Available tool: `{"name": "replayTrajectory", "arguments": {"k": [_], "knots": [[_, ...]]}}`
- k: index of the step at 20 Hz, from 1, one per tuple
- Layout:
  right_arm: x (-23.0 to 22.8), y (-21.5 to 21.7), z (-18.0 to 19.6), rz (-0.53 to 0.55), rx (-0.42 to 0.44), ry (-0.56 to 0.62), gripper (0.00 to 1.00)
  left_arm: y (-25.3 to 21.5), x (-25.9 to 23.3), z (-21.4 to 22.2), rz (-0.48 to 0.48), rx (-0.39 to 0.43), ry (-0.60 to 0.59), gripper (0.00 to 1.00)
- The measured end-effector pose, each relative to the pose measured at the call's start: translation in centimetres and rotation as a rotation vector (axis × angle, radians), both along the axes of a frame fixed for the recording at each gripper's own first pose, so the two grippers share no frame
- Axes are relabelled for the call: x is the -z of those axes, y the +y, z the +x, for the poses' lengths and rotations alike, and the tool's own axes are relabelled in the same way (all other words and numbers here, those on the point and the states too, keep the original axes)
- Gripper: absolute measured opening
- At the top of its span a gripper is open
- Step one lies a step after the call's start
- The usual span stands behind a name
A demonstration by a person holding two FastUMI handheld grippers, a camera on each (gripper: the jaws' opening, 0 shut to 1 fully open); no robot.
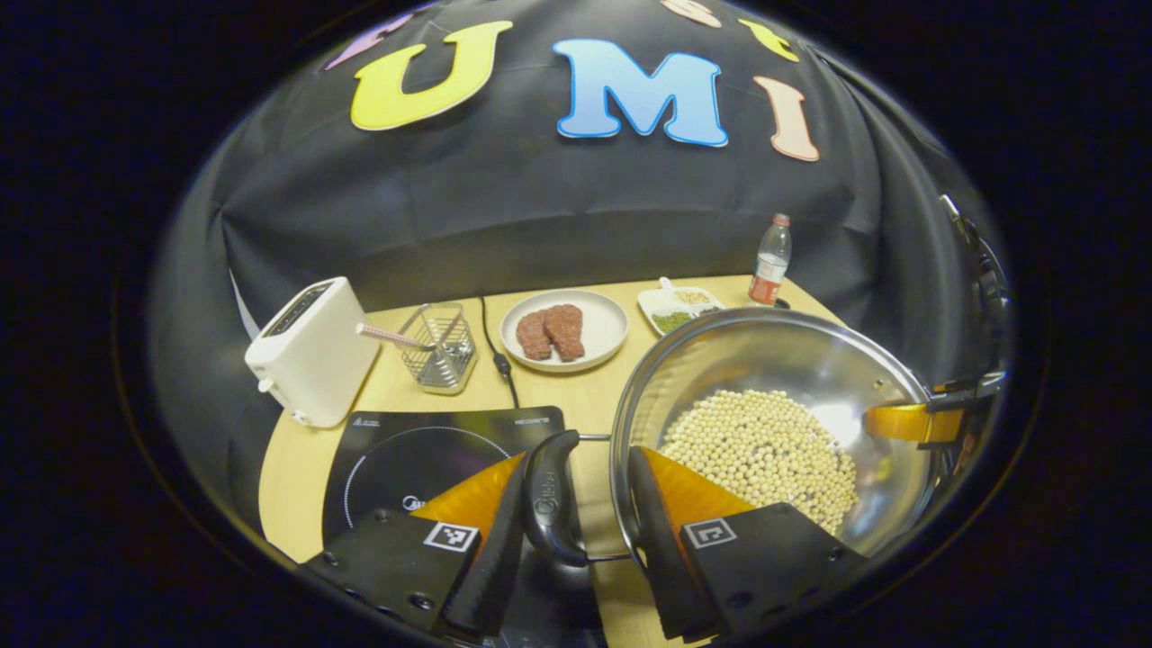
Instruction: First push the handle of the pot to place it horizontally, then grasp the pot with both hands and set it on the induction cooktop.
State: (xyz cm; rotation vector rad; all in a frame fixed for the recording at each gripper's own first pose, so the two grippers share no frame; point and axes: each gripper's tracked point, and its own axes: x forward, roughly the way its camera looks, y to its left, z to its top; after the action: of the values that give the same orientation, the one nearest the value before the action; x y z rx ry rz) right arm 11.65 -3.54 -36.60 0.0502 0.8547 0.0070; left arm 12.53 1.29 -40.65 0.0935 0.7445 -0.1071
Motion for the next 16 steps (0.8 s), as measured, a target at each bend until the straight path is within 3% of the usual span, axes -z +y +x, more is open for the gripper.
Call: {"name": "replayTrajectory", "arguments": {"k": [6,11,13,16], "knots": [[-1.1,3.6,-0.1,0.0,-0.03,-0.018,0.67,3.8,-2.0,-0.8,-0.002,-0.026,-0.022,0.65],[-1.8,7.1,-0.4,0.001,-0.057,-0.022,0.67,7.7,-3.2,-1.4,0.004,-0.051,-0.032,0.65],[-2.0,8.2,-0.3,0.001,-0.069,-0.023,0.67,9.2,-3.4,-1.5,0.007,-0.063,-0.036,0.72],[-2.1,10.2,0.0,-0.001,-0.09,-0.024,0.67,11.0,-4.2,-2.1,0.009,-0.081,-0.038,0.69]]}}
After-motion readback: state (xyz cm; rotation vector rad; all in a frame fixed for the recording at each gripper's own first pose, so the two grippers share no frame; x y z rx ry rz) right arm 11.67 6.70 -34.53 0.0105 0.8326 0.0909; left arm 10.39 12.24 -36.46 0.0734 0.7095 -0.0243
